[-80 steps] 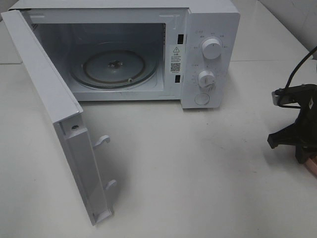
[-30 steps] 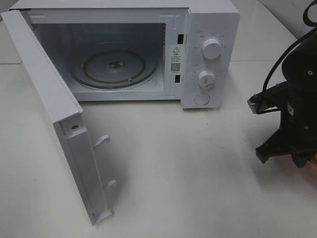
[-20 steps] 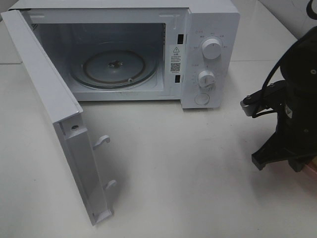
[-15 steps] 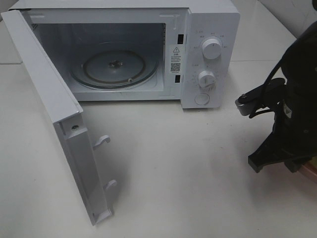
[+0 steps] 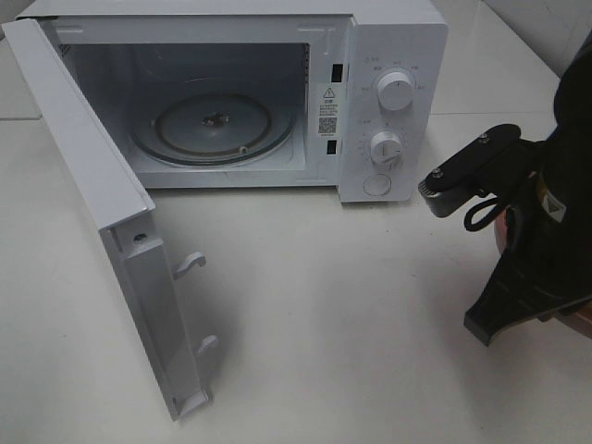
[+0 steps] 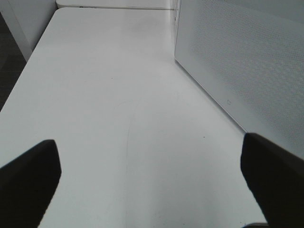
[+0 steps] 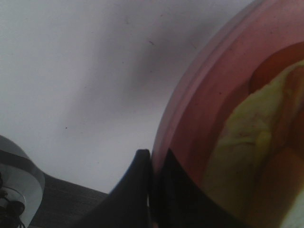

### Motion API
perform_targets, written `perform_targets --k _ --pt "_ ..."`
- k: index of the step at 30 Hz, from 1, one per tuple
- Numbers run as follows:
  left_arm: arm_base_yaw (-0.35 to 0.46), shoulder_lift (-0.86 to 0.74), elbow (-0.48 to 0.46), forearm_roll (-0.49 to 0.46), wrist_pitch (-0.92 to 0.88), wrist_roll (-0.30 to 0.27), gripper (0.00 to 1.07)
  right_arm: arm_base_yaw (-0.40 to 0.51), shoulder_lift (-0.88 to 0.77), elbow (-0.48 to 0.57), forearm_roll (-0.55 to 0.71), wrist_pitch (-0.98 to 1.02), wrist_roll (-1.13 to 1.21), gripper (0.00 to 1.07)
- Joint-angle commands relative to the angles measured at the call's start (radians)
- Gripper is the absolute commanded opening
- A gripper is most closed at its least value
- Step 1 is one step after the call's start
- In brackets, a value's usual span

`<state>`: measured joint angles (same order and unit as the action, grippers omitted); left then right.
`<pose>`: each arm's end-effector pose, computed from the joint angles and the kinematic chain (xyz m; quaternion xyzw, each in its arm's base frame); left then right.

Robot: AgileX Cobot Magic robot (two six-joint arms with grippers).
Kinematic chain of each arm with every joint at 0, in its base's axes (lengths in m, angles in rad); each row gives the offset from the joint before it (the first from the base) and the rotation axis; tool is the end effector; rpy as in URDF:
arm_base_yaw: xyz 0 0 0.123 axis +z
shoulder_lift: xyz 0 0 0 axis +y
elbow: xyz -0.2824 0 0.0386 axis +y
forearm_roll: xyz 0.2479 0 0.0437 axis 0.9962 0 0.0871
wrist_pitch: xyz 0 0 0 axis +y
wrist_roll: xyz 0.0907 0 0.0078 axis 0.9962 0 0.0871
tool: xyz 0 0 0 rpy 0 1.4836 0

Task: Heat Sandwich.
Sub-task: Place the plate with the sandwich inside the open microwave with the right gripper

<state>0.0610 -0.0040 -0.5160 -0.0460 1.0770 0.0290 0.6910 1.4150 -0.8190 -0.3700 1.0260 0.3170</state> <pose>-0.0078 -0.0042 0.2803 -0.0123 0.8520 0.0006 0.5235 0.1950 0.1247 0.2186 -0.2736 0.9485 -0.1307 0.0923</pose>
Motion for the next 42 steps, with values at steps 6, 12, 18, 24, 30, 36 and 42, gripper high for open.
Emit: perform_targets --k 6,12,18,24,30,36,42 --pt "0.006 -0.019 0.000 -0.005 -0.010 -0.001 0.98 0.113 -0.070 0.027 -0.017 0.058 -0.090 0.00" --pt "0.006 -0.019 0.000 -0.005 -0.010 -0.001 0.98 0.172 -0.090 0.039 -0.017 0.066 -0.155 0.01" --pt "0.006 -0.019 0.000 -0.005 -0.010 -0.001 0.98 0.199 -0.090 0.039 -0.014 0.064 -0.260 0.01" --pt "0.006 -0.019 0.000 -0.005 -0.010 -0.001 0.98 0.199 -0.090 0.039 -0.013 0.047 -0.388 0.01" --pt "0.006 -0.019 0.000 -0.005 -0.010 -0.001 0.98 0.199 -0.090 0.039 -0.010 0.016 -0.514 0.01" --pt "0.006 -0.019 0.000 -0.005 -0.010 -0.001 0.98 0.199 -0.090 0.039 -0.010 -0.050 -0.670 0.02" --pt "0.006 -0.019 0.000 -0.005 -0.010 -0.001 0.98 0.199 -0.090 0.039 -0.010 -0.095 -0.803 0.03"
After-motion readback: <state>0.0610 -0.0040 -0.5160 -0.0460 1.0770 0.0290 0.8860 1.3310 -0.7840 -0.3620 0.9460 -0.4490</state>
